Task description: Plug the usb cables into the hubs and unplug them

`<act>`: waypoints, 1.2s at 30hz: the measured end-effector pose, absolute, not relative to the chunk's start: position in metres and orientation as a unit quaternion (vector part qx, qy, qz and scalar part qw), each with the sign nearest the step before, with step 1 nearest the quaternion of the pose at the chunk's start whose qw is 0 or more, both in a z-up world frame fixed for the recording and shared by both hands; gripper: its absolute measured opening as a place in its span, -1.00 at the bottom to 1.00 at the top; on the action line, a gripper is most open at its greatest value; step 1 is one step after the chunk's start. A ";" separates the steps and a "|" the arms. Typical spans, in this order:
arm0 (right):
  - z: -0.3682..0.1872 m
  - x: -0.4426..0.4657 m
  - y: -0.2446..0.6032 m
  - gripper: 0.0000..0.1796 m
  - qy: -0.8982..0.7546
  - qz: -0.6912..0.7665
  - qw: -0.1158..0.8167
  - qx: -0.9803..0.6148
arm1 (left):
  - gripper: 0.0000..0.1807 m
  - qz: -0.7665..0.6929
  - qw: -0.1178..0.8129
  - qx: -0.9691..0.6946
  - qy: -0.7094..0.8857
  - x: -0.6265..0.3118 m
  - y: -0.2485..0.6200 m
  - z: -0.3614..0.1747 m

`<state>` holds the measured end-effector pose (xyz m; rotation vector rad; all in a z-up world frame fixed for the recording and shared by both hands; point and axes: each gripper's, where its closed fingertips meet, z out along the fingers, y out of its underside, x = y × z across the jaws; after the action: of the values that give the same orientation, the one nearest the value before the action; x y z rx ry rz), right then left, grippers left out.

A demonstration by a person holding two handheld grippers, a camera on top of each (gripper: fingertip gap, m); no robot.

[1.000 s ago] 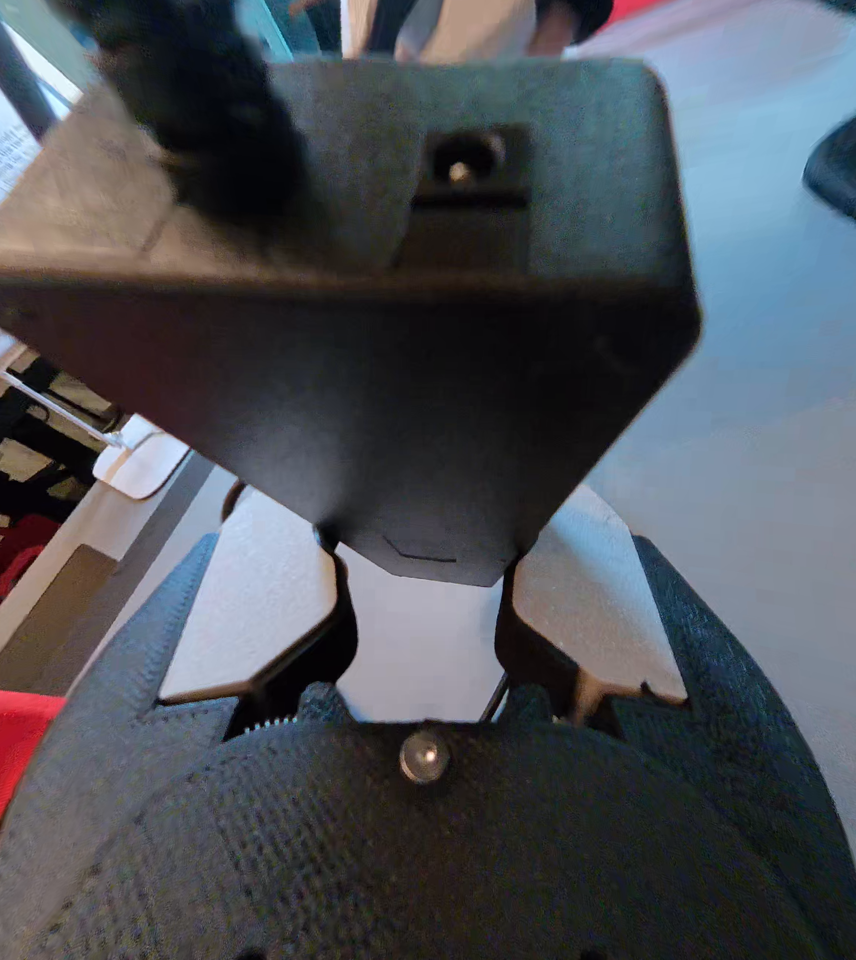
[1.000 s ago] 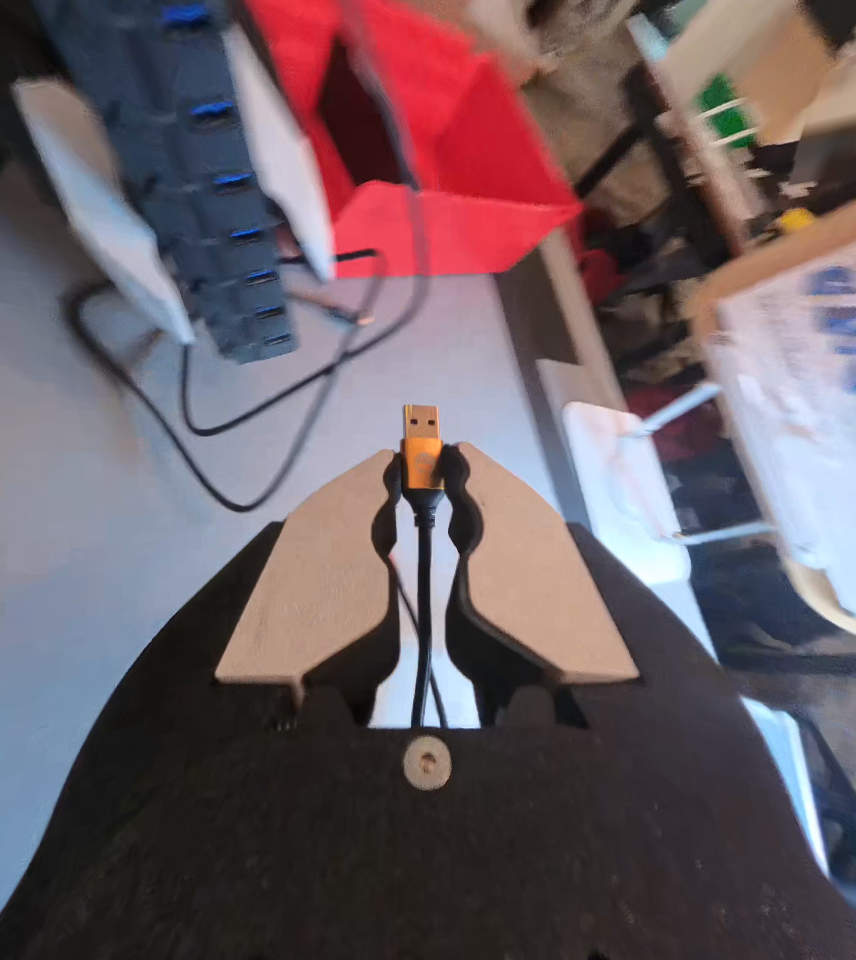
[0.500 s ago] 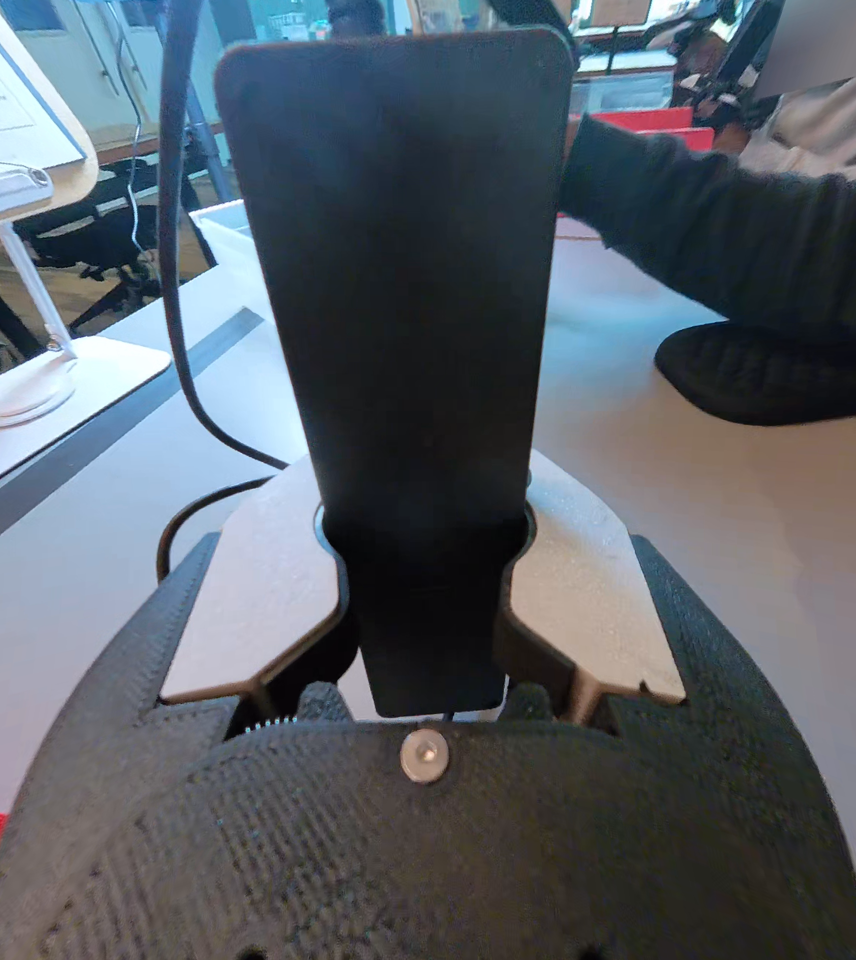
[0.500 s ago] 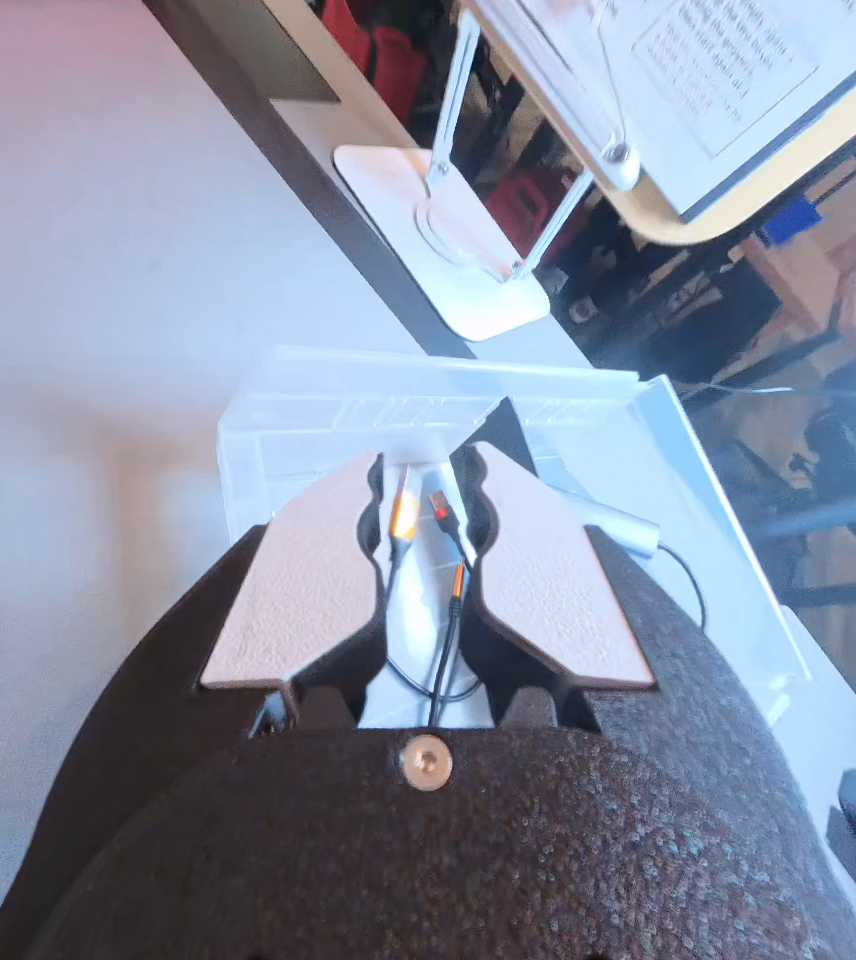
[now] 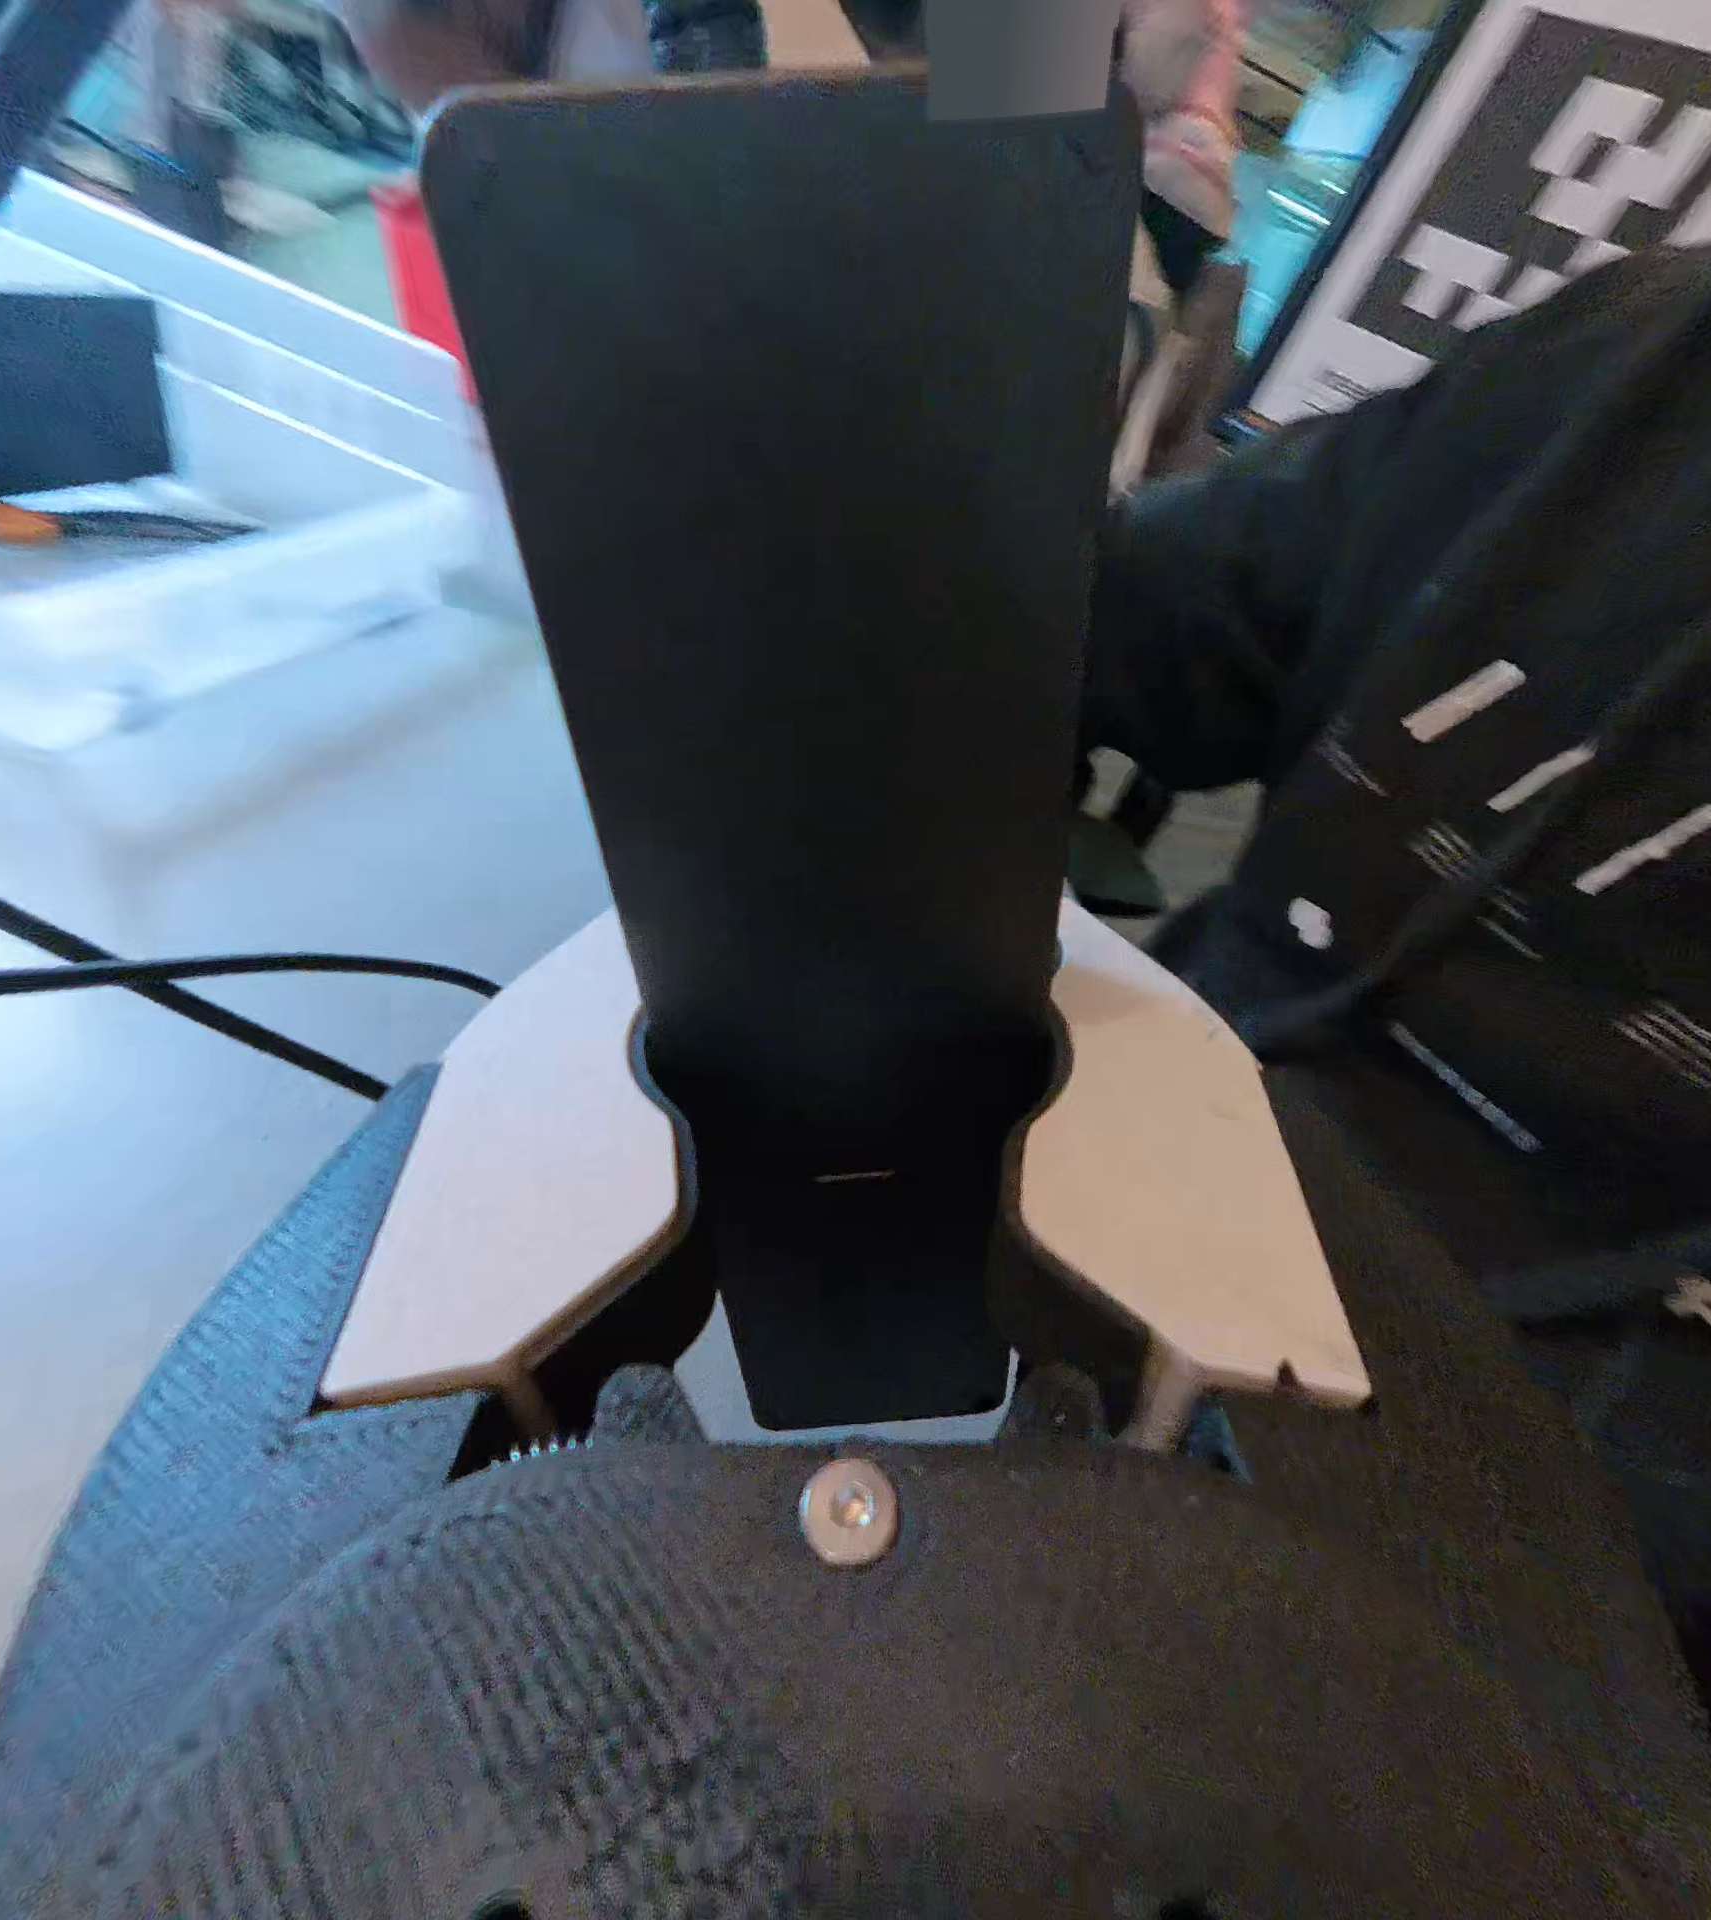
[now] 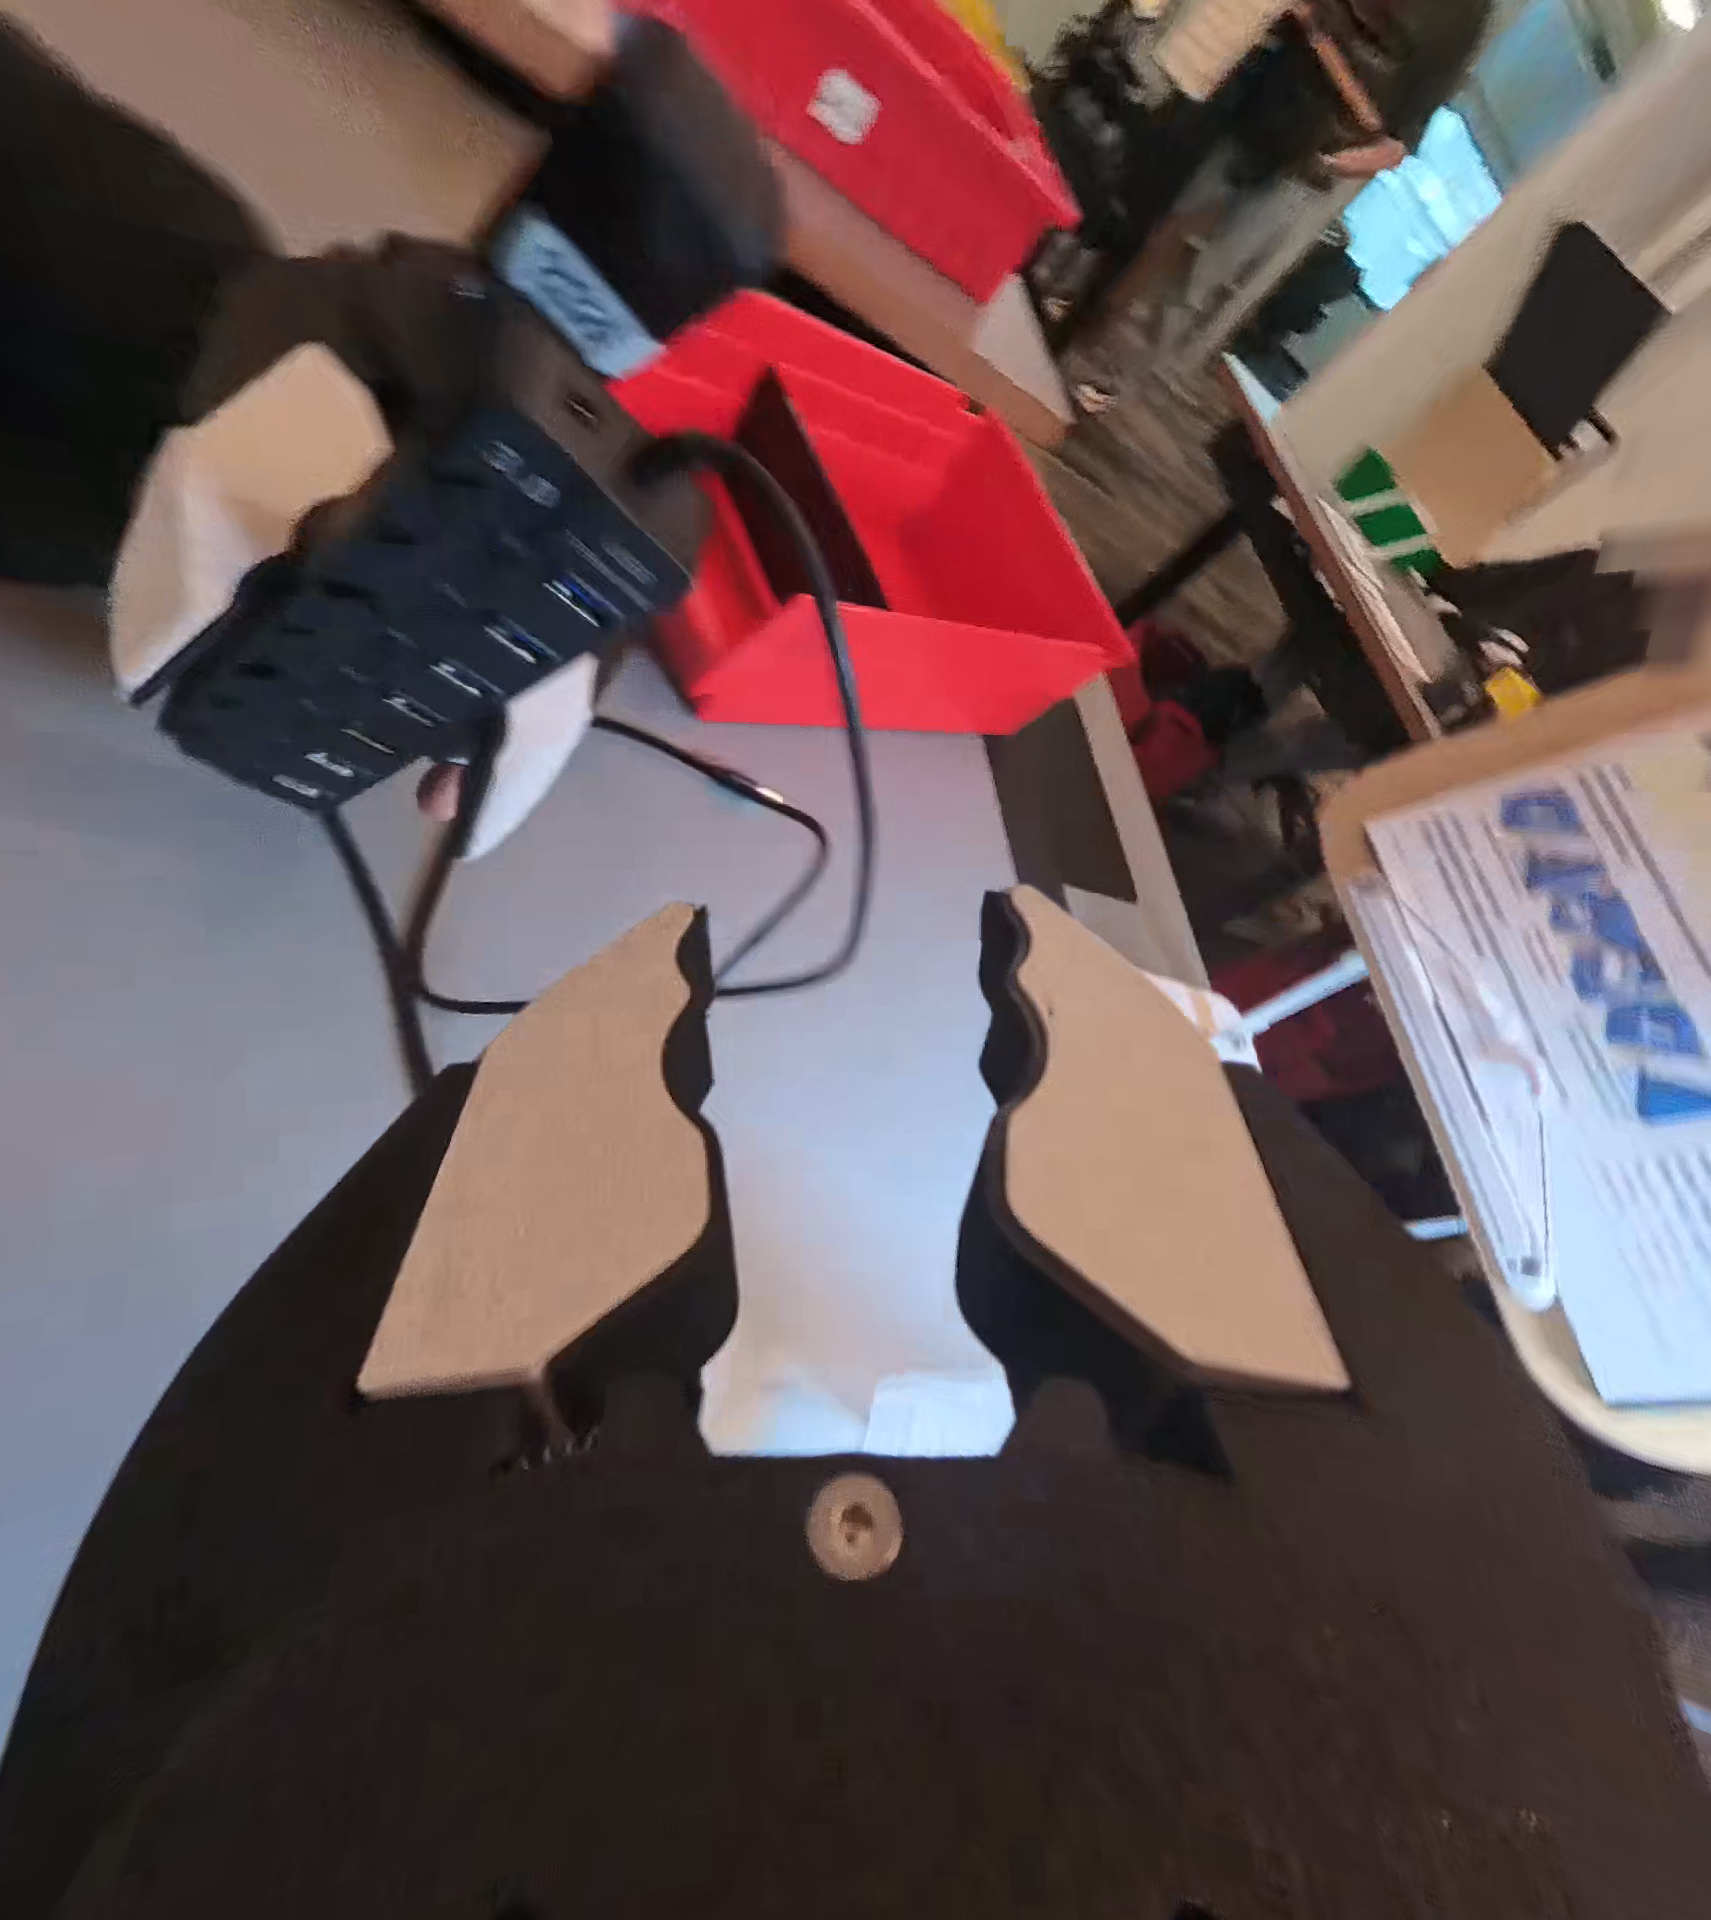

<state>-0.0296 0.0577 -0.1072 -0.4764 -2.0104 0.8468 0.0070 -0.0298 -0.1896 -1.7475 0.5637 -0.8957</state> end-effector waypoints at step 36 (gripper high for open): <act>-0.194 0.040 0.015 -0.72 -0.838 0.406 0.315 -0.185 | -0.66 0.001 0.266 -0.964 -0.024 -0.134 -0.025 -0.304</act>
<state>0.0400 0.0154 -0.1943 -0.4876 -2.2071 1.0683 -0.1341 -0.0245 -0.3039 -2.6014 -0.0637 0.0030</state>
